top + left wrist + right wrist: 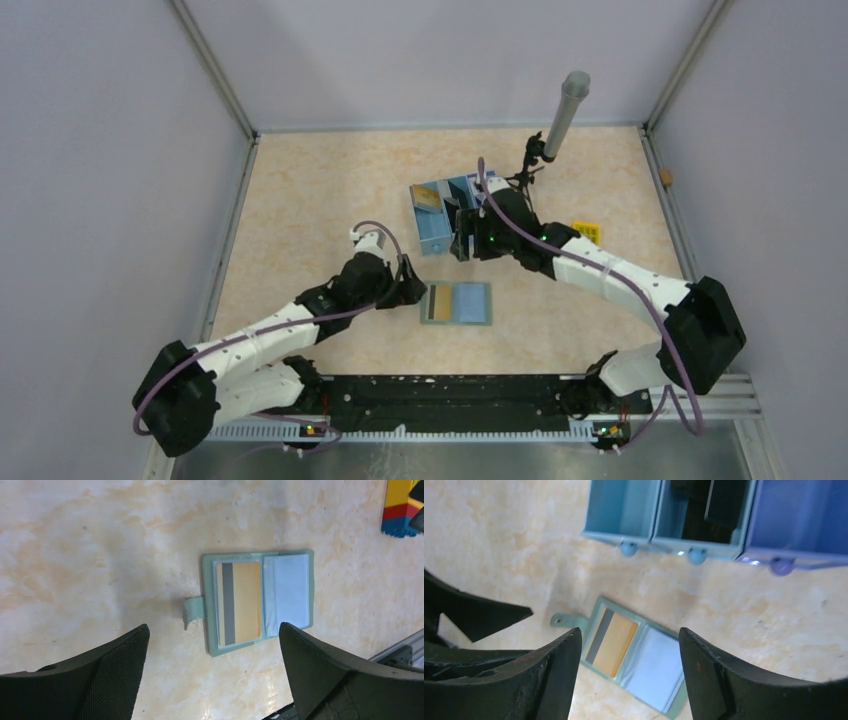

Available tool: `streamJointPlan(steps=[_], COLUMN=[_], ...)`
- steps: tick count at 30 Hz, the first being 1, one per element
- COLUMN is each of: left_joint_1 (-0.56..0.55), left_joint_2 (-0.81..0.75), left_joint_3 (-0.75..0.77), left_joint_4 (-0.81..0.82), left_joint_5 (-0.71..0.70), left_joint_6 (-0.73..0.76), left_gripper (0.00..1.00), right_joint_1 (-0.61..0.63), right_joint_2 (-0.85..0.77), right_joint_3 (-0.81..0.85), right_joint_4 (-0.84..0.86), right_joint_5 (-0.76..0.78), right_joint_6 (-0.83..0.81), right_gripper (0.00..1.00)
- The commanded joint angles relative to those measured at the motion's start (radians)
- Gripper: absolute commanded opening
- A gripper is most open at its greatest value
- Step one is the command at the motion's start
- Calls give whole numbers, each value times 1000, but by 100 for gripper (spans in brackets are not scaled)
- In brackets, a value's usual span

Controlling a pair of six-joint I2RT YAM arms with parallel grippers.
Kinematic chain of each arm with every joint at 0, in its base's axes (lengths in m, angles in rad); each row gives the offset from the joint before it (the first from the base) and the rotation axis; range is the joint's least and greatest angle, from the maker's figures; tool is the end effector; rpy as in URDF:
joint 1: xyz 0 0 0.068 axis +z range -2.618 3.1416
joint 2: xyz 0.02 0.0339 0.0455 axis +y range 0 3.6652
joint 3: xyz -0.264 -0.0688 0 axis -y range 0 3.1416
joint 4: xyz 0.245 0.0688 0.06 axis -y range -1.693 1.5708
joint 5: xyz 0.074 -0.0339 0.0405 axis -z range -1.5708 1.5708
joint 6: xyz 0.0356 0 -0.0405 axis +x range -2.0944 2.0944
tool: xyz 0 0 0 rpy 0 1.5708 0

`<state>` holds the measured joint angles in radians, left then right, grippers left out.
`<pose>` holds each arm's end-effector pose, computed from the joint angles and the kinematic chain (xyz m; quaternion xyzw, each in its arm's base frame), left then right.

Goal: Put the credit cards into the card holder
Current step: Insert the credit card into the card holder, then pick up the credit card from the storage box.

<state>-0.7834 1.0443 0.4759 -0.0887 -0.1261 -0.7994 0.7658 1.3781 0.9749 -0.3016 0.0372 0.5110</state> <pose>0.1538 -0.1469 0.1937 -0.0350 0.8954 -0.2734 0.3496 0.2185 0.2082 0.2607 -0.1076 0.9012 0.2364 0.3470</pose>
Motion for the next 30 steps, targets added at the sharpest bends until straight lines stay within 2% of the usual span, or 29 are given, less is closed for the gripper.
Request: streamJointPlan(steps=[1,4,10,13,18,25,30], left_joint_1=[133,260,371,397,425,449,453], left_joint_2=[-55,-75,-57,-49,-57,-64,-69], left_joint_3=[92,163,347,392,399,379,370], left_joint_4=[-100,-176,-369,-413,-424,-418,-410], left_joint_5=[111,220,272,260,235,232,231], left_joint_6=[49,97,243,287,328,348,351], left_gripper=[99,99,99,99,99,99,99], right_joint_1=[-70,-81,-82,-82,-82,-82,-82], right_joint_2=[64,142,336,426,551,658,717], right_joint_3=[140,222,397,464,543,619,665], right_joint_4=[-43,-42,-83,-117,-145,-157,-162], right_joint_5=[35,95,216,289,342,397,423], right_joint_6=[-138,-188,-217,-214,-216,-229,-237], right_gripper=[71,70,54,47,42,40,31])
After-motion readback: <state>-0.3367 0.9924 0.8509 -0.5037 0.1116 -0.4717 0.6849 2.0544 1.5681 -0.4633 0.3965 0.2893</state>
